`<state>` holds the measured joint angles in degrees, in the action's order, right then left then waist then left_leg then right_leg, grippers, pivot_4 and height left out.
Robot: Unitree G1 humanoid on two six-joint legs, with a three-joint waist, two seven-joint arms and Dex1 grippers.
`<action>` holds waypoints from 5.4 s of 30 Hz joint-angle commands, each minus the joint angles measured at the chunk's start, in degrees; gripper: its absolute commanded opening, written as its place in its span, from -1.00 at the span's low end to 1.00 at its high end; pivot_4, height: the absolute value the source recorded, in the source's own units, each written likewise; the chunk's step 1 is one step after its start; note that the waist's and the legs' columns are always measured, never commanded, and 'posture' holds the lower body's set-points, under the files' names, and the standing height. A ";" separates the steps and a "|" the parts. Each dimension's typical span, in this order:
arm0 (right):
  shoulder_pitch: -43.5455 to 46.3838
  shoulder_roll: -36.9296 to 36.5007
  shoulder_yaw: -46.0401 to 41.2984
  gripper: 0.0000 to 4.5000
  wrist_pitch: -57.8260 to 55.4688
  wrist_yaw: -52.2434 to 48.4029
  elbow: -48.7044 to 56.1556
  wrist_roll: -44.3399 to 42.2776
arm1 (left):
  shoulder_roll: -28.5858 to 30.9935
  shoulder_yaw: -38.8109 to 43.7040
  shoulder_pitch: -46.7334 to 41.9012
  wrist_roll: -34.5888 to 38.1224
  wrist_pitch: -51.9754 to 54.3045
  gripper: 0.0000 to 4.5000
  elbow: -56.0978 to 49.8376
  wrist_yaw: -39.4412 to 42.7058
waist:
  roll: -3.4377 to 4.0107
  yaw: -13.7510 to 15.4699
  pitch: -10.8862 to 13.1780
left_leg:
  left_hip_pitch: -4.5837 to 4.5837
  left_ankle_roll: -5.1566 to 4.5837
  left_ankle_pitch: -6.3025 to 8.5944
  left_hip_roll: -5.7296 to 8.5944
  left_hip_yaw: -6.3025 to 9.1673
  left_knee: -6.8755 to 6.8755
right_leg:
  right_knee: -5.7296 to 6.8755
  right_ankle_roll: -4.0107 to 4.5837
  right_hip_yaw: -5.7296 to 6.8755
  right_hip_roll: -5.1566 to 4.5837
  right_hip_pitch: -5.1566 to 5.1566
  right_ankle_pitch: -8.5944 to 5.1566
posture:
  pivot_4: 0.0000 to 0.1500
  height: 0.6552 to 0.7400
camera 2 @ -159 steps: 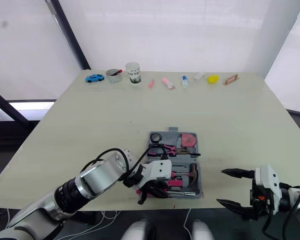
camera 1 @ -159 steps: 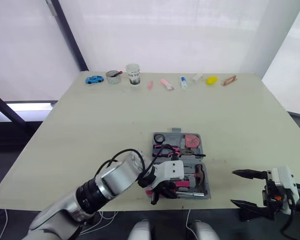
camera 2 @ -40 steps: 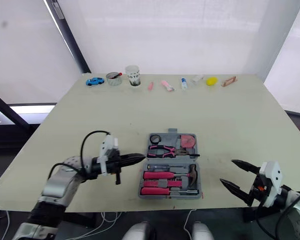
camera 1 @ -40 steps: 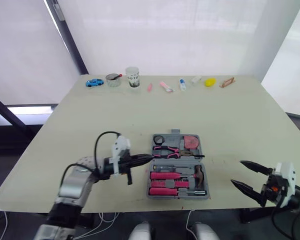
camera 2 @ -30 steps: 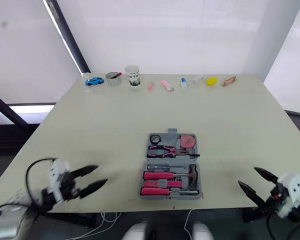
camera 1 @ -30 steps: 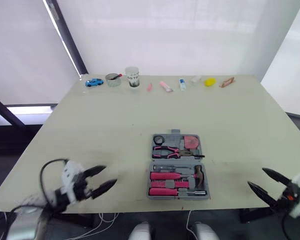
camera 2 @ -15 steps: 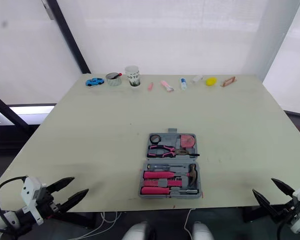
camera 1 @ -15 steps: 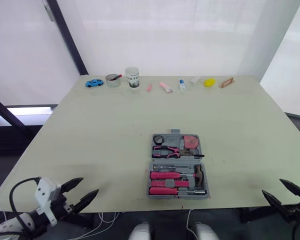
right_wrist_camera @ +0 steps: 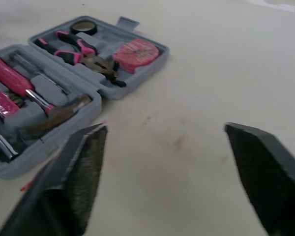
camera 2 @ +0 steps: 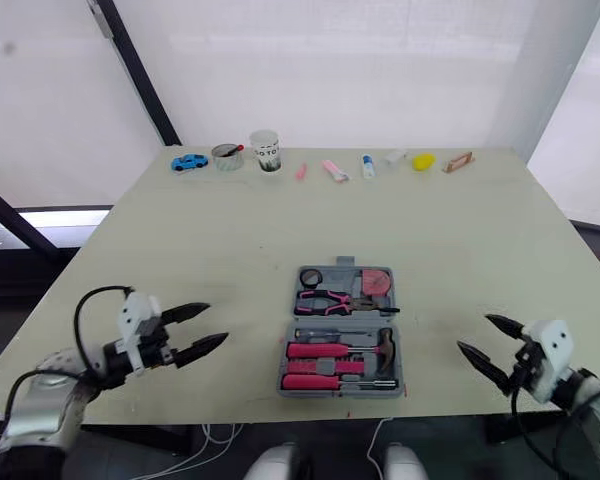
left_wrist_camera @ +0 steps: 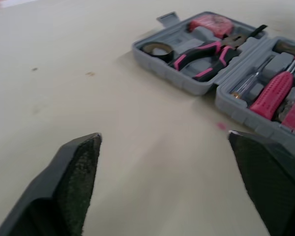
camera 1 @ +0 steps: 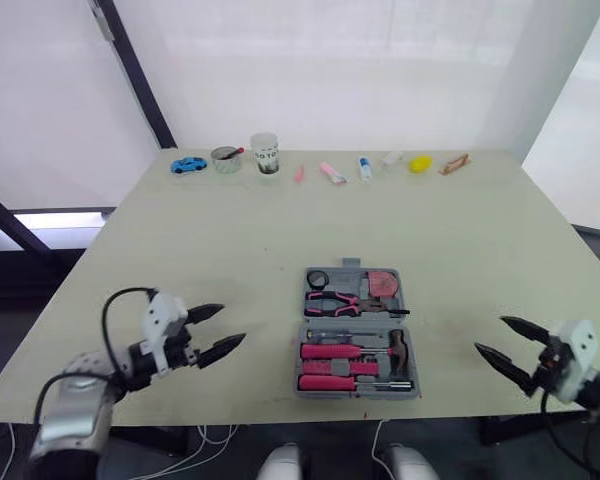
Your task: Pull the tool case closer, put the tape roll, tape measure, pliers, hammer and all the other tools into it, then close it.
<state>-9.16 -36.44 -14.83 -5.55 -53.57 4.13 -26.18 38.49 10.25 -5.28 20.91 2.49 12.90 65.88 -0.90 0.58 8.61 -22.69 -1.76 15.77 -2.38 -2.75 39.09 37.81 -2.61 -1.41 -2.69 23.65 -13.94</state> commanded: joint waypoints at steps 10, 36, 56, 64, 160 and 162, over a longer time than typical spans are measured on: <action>17.79 -0.81 13.71 -0.99 0.48 -3.29 -11.78 10.70 | -0.83 -10.38 -13.44 -5.84 -3.00 -0.98 16.50 9.64 | -0.04 -0.02 0.03 | -0.09 0.00 0.00 0.03 -0.07 0.01 | 0.01 -0.08 0.10 0.06 -0.01 0.04 | 1.00 1.00; 30.03 6.58 25.16 -0.99 11.31 -6.46 -27.86 21.07 | -11.25 -16.52 -33.98 -18.31 -15.32 -0.98 48.76 13.01 | -0.07 -0.06 0.07 | -0.19 -0.01 -0.01 0.07 0.00 0.11 | 0.08 -0.25 0.18 0.09 -0.01 0.14 | 1.00 1.00; 29.87 7.93 25.15 -0.99 11.92 -6.05 -28.00 21.76 | -13.81 -18.35 -33.29 -20.51 -14.49 -0.98 48.03 18.18 | -0.07 -1.33 0.07 | -0.19 -0.01 -0.01 0.07 0.03 0.09 | 0.08 -0.25 0.17 0.10 -0.02 0.14 | 1.00 1.00; 29.07 7.44 25.35 -0.99 10.31 -8.70 -25.91 20.42 | -14.12 -18.63 -31.63 -19.82 -12.28 -0.98 44.55 20.25 | -0.07 -1.35 0.06 | -0.19 -0.01 0.00 0.07 0.02 0.09 | 0.07 -0.25 0.16 0.10 -0.02 0.14 | 1.00 1.00; 53.74 11.70 16.94 0.97 -42.19 -38.93 -37.03 0.85 | 1.89 -17.33 -1.08 4.86 13.19 -1.00 -17.24 16.19 | 0.36 -2.73 0.24 | -0.25 0.00 0.00 -0.04 0.39 -0.06 | 0.09 -0.23 0.17 0.04 0.10 0.15 | 1.00 1.00; 48.97 8.56 18.39 0.97 -46.89 -38.93 -25.69 -3.39 | 5.06 -13.62 2.49 7.42 14.67 -1.00 -20.60 16.32 | 0.47 -2.59 0.34 | -0.26 0.00 0.00 -0.13 0.41 -0.09 | 0.08 -0.23 0.21 -0.06 0.10 0.14 | 1.00 1.00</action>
<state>40.82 -26.49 2.73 -49.03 -91.18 -29.41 -25.40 42.47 -5.93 -4.16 25.38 16.08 -4.22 81.53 -0.43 -2.01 8.94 -22.94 -1.76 15.78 -2.52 -2.33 38.99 37.85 -2.85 -1.19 -2.77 23.74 -13.81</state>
